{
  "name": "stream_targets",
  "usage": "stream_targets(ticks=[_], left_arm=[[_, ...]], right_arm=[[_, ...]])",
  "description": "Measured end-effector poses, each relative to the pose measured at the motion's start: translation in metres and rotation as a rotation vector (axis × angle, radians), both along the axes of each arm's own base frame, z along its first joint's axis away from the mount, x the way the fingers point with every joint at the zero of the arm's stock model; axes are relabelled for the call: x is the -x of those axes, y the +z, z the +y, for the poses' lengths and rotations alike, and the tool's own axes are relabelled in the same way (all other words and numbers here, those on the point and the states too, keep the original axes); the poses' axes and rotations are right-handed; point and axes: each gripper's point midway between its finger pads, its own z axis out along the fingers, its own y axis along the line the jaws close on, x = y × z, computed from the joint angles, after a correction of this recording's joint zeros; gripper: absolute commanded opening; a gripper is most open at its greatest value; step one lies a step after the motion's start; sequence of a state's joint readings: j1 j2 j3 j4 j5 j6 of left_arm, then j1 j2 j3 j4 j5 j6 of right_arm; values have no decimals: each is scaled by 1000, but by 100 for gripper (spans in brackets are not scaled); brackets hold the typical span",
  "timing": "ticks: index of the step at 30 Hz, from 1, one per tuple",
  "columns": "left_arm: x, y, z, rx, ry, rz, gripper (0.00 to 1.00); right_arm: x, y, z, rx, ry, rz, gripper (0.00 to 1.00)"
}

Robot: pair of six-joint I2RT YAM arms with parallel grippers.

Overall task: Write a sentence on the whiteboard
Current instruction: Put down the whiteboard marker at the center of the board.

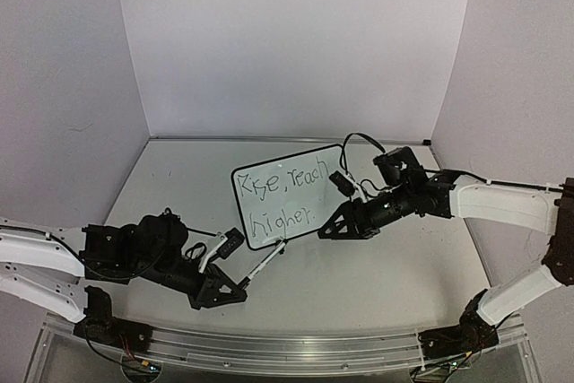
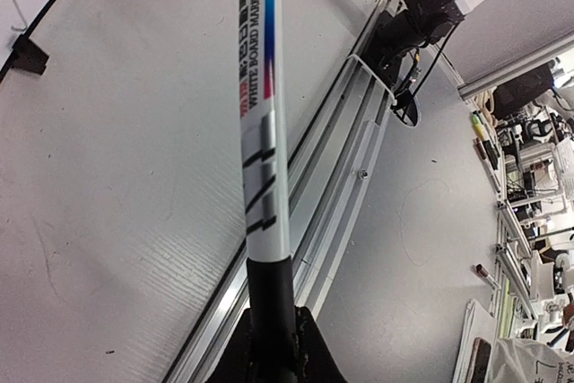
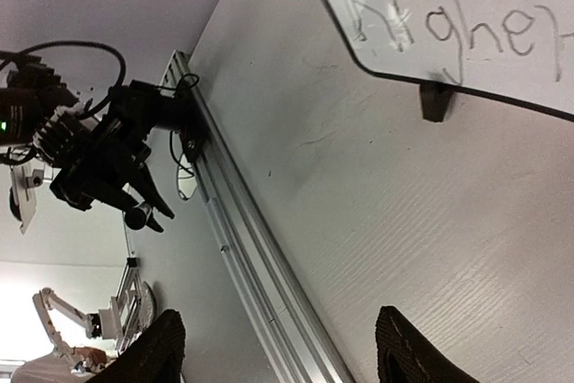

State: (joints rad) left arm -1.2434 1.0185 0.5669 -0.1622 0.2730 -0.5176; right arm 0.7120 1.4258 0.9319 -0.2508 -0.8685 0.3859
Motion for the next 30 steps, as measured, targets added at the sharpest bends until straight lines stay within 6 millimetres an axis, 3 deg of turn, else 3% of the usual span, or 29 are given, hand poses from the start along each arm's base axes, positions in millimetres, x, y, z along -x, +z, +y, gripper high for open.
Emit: stream_targets(ticks=[3,10,15,18,22,27,30], left_arm=[[-5,-14,14,-75,79,42,0],[-23,-70,58,-310,334,186,2],[-59,-88,93,-370,549,250,3],[-99,-87,115,-346,698,274,3],[-144,-95,141,-358,816,307,2],[-185,-107,146,-394,813,329,5],[-200,-110,147,-405,796,323,17]], right_arm=[[-29,0,-21,56,-123,-45,75],[-91,-16,-87,206,-427,-74,81],[-126,-6,-142,251,-631,-128,83],[-135,-7,-164,282,-705,-147,83],[-139,-14,-179,323,-749,-150,83],[-138,-21,-187,357,-776,-156,83],[-135,-25,-194,381,-799,-162,83]])
